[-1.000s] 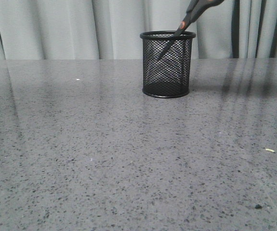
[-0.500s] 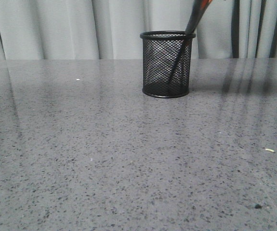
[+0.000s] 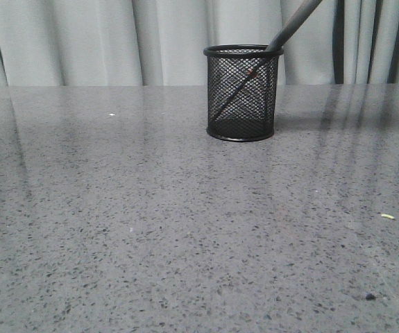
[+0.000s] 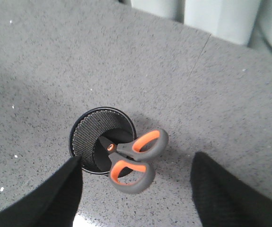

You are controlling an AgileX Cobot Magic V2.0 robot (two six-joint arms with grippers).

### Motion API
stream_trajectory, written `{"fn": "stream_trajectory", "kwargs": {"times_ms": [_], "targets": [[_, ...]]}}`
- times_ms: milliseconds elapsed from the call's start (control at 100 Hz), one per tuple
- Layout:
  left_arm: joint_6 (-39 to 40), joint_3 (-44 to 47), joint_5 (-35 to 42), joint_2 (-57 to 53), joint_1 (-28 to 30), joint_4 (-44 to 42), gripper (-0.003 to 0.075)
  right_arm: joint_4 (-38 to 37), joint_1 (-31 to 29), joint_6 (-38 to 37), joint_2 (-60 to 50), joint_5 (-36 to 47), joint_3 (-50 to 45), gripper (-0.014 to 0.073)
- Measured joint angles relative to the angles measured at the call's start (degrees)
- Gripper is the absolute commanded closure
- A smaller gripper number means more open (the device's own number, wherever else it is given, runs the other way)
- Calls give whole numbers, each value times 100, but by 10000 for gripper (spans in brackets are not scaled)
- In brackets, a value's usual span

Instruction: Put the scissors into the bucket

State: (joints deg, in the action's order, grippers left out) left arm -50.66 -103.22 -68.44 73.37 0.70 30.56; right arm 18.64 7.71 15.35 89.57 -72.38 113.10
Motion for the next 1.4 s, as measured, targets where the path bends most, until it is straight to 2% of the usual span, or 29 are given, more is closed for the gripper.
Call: {"fn": "stream_trajectory", "kwargs": {"times_ms": [100,140,280,420,530,690,810,980,1140,1280,1400], "targets": [[0,0,-18,0,0,159,657,-4,-39,1,-330,48,2,356],[0,0,-41,0,0,214,734,8,-42,1,-490,170,-28,435],[23,0,-77,0,0,456,740,266,-42,1,-1115,956,-532,667],[143,157,-35,-30,0,555,740,339,-42,56,-1838,2095,-1672,664],[208,613,344,-194,0,569,740,347,-42,159,-2542,3138,-2942,664],[148,2114,1555,-917,0,823,740,359,-42,208,-3747,4702,-4953,664],[-450,3665,2545,-1732,0,1583,740,366,-42,216,-4639,5631,-6279,664],[-1847,6025,3755,-3076,0,2991,740,385,-42,216,-5804,6208,-7757,664],[-2523,7759,4476,-4373,0,3965,740,394,-42,216,-6701,6331,-8874,664],[-2621,8670,4811,-5297,0,4298,740,394,-42,216,-7240,6461,-9521,664],[-2648,8964,4885,-5822,0,4377,740,398,-42,216,-7357,6495,-9753,664]]}}
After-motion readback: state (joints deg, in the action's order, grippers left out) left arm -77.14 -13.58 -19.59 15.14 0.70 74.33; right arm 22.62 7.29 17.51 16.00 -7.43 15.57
